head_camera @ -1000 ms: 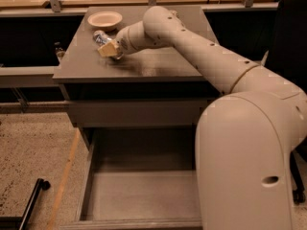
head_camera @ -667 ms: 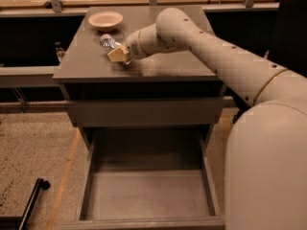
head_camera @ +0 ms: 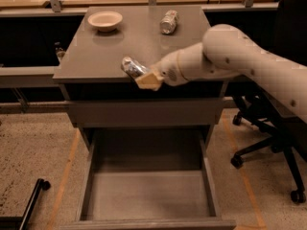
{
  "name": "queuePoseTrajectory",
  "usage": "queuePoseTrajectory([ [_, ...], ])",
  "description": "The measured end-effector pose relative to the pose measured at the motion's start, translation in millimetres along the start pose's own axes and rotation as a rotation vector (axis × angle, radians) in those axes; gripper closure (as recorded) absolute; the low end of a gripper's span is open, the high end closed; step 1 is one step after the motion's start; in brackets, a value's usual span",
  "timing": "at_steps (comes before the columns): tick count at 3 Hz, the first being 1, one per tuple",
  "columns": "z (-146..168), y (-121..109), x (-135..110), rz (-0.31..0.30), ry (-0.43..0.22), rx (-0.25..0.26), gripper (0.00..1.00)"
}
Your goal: Place redbull can into middle drawer
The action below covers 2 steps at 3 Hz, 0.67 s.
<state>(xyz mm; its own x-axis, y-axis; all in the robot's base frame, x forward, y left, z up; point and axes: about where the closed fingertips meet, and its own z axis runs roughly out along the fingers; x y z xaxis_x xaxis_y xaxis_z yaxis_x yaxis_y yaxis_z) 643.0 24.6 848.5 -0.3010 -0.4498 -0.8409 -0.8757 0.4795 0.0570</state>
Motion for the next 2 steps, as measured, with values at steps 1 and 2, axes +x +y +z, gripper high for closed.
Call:
queuePoseTrajectory([
  [1,-45.2,32.6,75.0,0.116,0.068,-0.041,1.0],
  [2,-75.0,64.9,161.7,0.284,0.155,-0.093,1.0],
])
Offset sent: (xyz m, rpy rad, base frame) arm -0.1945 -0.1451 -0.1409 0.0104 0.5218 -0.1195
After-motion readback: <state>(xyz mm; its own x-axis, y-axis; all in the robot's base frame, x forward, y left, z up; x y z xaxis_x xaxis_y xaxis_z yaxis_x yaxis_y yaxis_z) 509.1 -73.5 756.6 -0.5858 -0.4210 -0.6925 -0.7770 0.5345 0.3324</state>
